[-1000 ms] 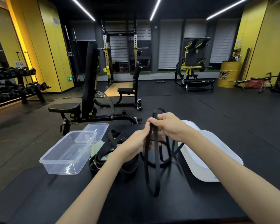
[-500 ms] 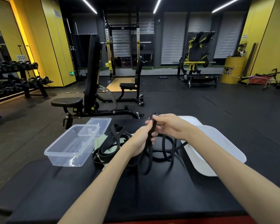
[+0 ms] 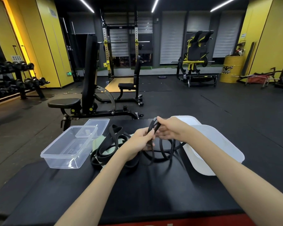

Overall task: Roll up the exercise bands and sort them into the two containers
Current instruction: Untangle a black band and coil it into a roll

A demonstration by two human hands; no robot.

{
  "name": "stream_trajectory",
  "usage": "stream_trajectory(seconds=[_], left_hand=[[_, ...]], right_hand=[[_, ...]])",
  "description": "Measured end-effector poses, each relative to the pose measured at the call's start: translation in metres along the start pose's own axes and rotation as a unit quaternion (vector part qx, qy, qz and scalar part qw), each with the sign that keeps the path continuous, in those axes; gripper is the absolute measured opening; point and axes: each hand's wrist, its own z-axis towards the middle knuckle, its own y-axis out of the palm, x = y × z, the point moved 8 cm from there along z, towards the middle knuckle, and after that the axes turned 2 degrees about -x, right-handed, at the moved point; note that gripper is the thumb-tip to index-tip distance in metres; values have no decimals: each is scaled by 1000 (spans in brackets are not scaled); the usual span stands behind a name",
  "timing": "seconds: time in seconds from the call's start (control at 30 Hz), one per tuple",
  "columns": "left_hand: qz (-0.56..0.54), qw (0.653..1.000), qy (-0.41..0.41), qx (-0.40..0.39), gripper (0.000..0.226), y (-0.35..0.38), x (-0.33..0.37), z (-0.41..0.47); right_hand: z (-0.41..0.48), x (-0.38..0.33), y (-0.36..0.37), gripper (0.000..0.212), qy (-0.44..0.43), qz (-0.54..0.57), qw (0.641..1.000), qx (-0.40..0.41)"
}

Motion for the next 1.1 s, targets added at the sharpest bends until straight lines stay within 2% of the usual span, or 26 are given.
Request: stream_trajectory(seconds=[0.07, 0.1, 0.17, 0.2, 0.23, 0.3, 0.33, 0.4, 0.5, 0.63, 0.73, 0.8, 0.9, 0.97, 1.1], left_hand=[[78, 997, 0, 18, 26, -5, 5, 4], [101, 995, 0, 26, 26, -7, 8, 5], [122, 992, -1, 36, 27, -11, 12, 7], [133, 990, -1, 42, 33, -13, 13, 8], [141, 989, 1, 48, 40, -15, 15, 8], [140, 989, 0, 45, 47, -17, 15, 10], [132, 991, -1, 39, 42, -16, 16, 9], [108, 993, -6, 39, 32, -16, 20, 7], [72, 997, -7, 24, 28, -13, 24, 4], [-10, 999, -31, 4, 20, -18, 21, -6], [-33, 999, -21, -4, 14, -24, 26, -15], [-15, 1000, -3, 11, 19, -29, 33, -19], [-3, 998, 60, 31, 21, -34, 49, -20], [-8, 993, 104, 52, 17, -36, 61, -18], [5, 985, 146, 95, 11, -36, 78, -9]], right_hand=[[-4, -4, -13, 48, -14, -169, 983, 66], [-5, -12, -21, 50, -54, -242, 962, 113], [-10, -33, -29, 41, -174, -375, 890, 193], [-15, -42, -26, 29, -226, -410, 862, 197], [-18, -46, -19, 18, -269, -429, 847, 164], [-20, -43, 3, 44, -308, -457, 833, 50], [-23, -40, 13, 53, -314, -466, 827, 7], [-28, -35, 26, 50, -345, -453, 821, -34], [-27, -37, 23, 25, -376, -409, 831, 19], [-19, -38, 0, 24, -363, -395, 836, 110], [-17, -36, -17, 14, -335, -323, 873, 144], [-16, -31, -24, 14, -304, -280, 897, 155], [-13, -19, -25, 16, -257, -221, 931, 138], [-12, -9, -18, 18, -230, -160, 955, 95], [-21, -3, 3, 21, -218, -102, 970, 20]])
